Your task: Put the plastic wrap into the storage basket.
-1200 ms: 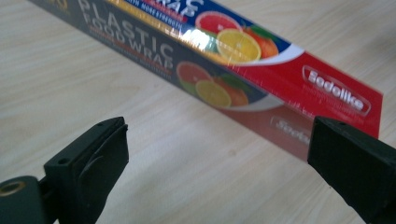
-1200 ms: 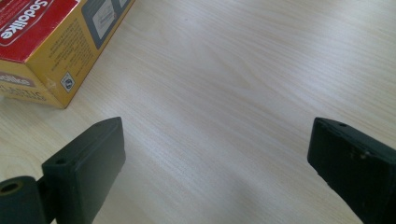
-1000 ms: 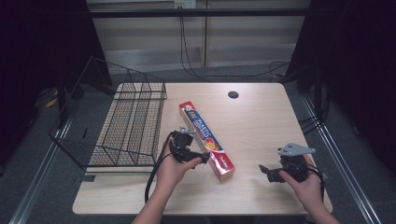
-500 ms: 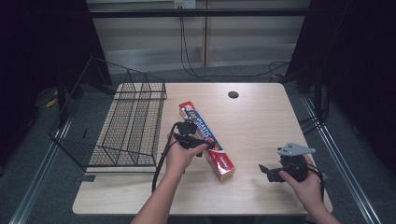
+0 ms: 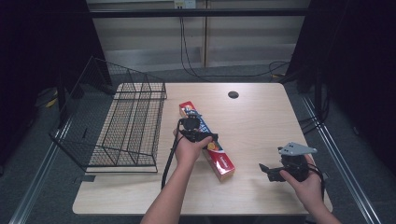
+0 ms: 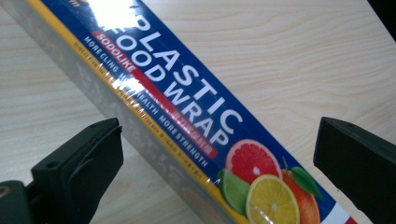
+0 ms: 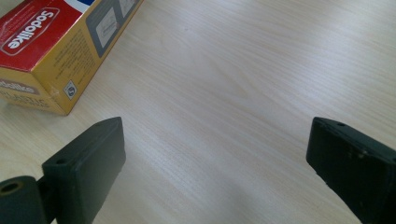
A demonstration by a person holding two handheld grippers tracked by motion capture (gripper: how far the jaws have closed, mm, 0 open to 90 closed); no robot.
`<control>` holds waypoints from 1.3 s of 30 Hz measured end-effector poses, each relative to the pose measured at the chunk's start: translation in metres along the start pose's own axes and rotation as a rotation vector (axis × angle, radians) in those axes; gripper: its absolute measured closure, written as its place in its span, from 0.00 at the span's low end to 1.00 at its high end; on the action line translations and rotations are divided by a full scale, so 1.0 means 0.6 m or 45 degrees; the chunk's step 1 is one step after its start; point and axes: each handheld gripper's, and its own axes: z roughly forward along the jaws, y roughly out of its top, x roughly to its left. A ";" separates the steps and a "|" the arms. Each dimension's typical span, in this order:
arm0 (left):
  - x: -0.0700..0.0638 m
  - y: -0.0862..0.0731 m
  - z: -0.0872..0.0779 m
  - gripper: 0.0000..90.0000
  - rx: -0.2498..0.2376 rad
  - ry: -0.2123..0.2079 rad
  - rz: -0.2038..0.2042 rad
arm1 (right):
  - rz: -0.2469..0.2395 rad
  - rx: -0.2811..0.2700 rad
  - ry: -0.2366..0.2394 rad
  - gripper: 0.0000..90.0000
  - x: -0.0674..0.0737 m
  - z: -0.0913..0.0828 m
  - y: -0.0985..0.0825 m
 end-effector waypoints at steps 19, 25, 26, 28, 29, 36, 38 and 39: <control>-0.006 0.005 0.035 0.02 0.091 0.092 -0.018 | 0.007 -0.013 0.004 0.06 0.002 -0.002 0.003; -0.005 0.005 0.038 0.02 0.086 0.089 -0.036 | 0.015 -0.014 0.008 0.06 0.001 -0.002 0.003; -0.004 0.006 0.038 0.02 0.096 0.092 -0.029 | 0.013 -0.013 0.008 0.06 0.001 -0.002 0.002; -0.004 0.006 0.040 0.01 0.104 0.096 -0.031 | 0.011 -0.013 0.003 0.06 0.002 -0.003 0.003; -0.004 0.006 0.040 0.01 0.104 0.096 -0.031 | 0.011 -0.013 0.003 0.06 0.002 -0.003 0.003; -0.004 0.009 0.043 0.02 0.133 0.101 -0.052 | 0.014 -0.018 -0.003 0.06 0.000 -0.004 0.003; -0.004 0.009 0.042 0.03 0.135 0.096 -0.065 | 0.011 -0.021 -0.003 0.06 -0.001 -0.004 0.002; -0.002 0.009 0.041 0.04 0.145 0.090 -0.056 | 0.013 -0.021 -0.003 0.06 -0.001 -0.004 0.002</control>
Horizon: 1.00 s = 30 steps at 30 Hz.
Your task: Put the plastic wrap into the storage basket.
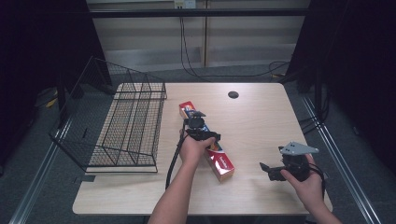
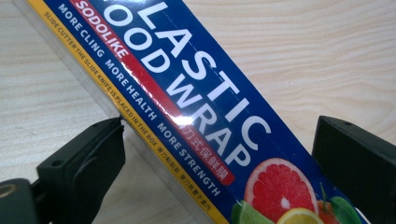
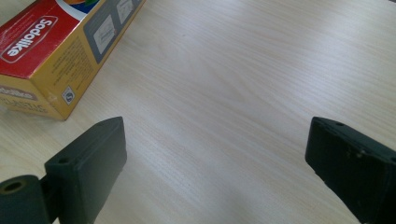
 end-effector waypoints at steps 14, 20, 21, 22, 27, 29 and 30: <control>0.016 0.000 -0.029 0.15 0.113 0.025 0.048 | 0.006 -0.008 -0.011 0.06 0.000 -0.004 0.001; 0.022 0.000 -0.036 0.18 0.138 0.037 0.044 | 0.014 -0.006 -0.007 0.06 -0.002 -0.005 0.001; 0.023 -0.002 -0.037 0.18 0.135 0.043 0.056 | 0.013 -0.007 -0.013 0.06 -0.002 -0.004 0.001; 0.022 -0.002 -0.037 0.18 0.133 0.042 0.053 | 0.012 -0.007 -0.011 0.06 -0.002 -0.004 0.001; 0.020 0.000 -0.036 0.17 0.147 0.060 0.069 | 0.010 -0.012 -0.009 0.06 -0.001 -0.005 0.001; 0.018 -0.001 -0.033 0.17 0.154 0.059 0.060 | 0.014 -0.010 -0.012 0.06 -0.002 -0.005 0.001; 0.018 -0.001 -0.033 0.17 0.154 0.058 0.047 | 0.017 -0.009 -0.010 0.06 -0.001 -0.005 0.001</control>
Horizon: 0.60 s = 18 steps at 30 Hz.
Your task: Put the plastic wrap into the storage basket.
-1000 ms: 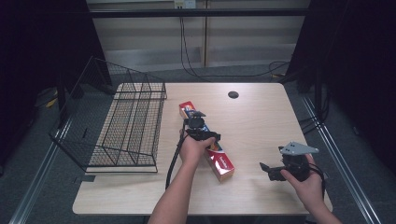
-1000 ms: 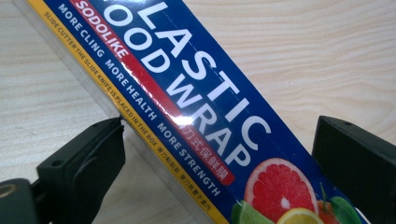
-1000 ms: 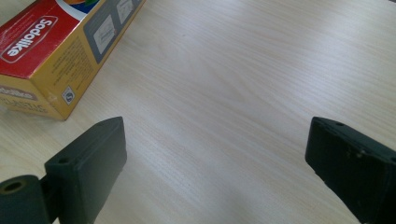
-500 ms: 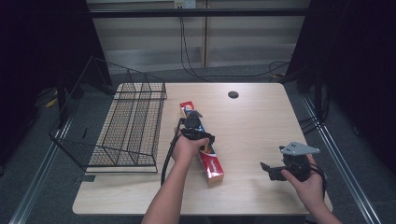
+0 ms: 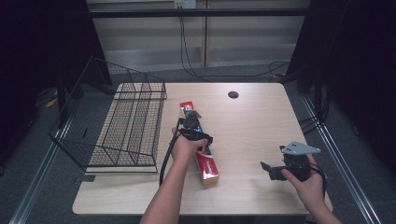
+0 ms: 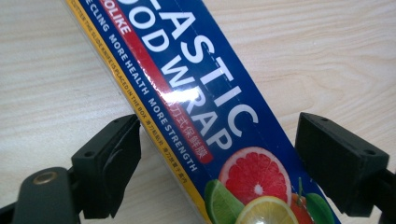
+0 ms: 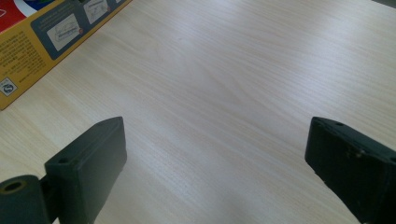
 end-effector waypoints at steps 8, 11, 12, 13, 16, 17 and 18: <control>0.004 0.004 0.000 0.20 0.033 -0.017 -0.064 | -0.002 -0.006 -0.002 0.06 0.000 0.000 0.000; 0.002 0.007 0.000 0.21 0.053 -0.021 -0.105 | -0.001 -0.007 -0.003 0.06 0.000 0.000 0.001; 0.003 0.008 -0.001 0.22 0.059 -0.016 -0.109 | -0.003 -0.009 -0.002 0.06 -0.001 0.000 0.001; 0.003 0.008 -0.003 0.23 0.070 -0.019 -0.108 | 0.000 -0.008 -0.008 0.06 0.000 -0.001 0.000; 0.007 0.009 -0.009 0.28 0.089 0.000 -0.104 | -0.001 -0.014 -0.013 0.06 -0.001 -0.001 0.000; 0.007 0.009 -0.013 0.31 0.098 0.015 -0.096 | -0.001 -0.015 -0.013 0.06 -0.002 -0.002 0.000; 0.006 0.010 -0.015 0.34 0.099 0.033 -0.087 | -0.001 -0.015 -0.014 0.06 -0.002 -0.002 0.001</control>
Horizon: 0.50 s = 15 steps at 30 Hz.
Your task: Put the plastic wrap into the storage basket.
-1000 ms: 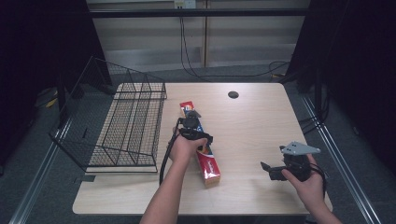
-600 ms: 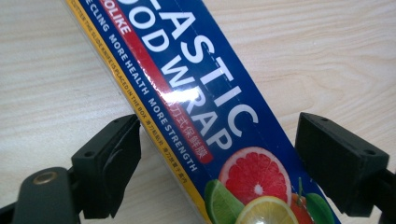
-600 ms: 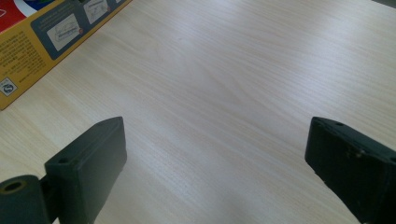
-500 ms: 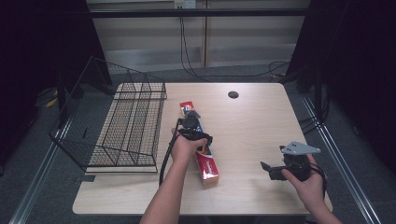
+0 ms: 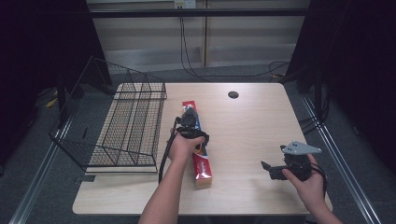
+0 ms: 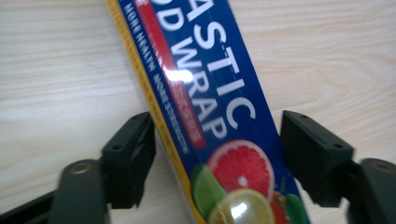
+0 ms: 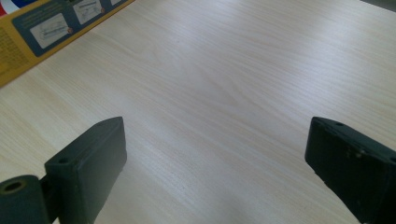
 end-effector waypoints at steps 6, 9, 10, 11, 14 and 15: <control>0.004 0.004 -0.007 0.41 0.012 0.042 0.004 | -0.004 0.003 0.010 0.06 0.002 0.001 0.001; 0.004 0.006 -0.004 0.40 -0.021 0.055 0.016 | -0.003 0.004 0.008 0.06 0.003 0.001 0.001; 0.003 0.008 -0.003 0.40 -0.029 0.057 0.007 | -0.004 0.007 0.005 0.06 0.003 0.001 0.001; 0.004 0.009 -0.001 0.40 -0.036 0.054 -0.003 | -0.001 0.008 0.007 0.06 0.003 0.001 0.001; 0.003 0.015 0.002 0.40 -0.042 0.065 -0.017 | 0.000 0.006 0.010 0.06 0.003 0.001 0.001; 0.003 0.018 0.003 0.40 -0.046 0.071 -0.024 | 0.000 0.006 0.009 0.06 0.003 0.001 0.001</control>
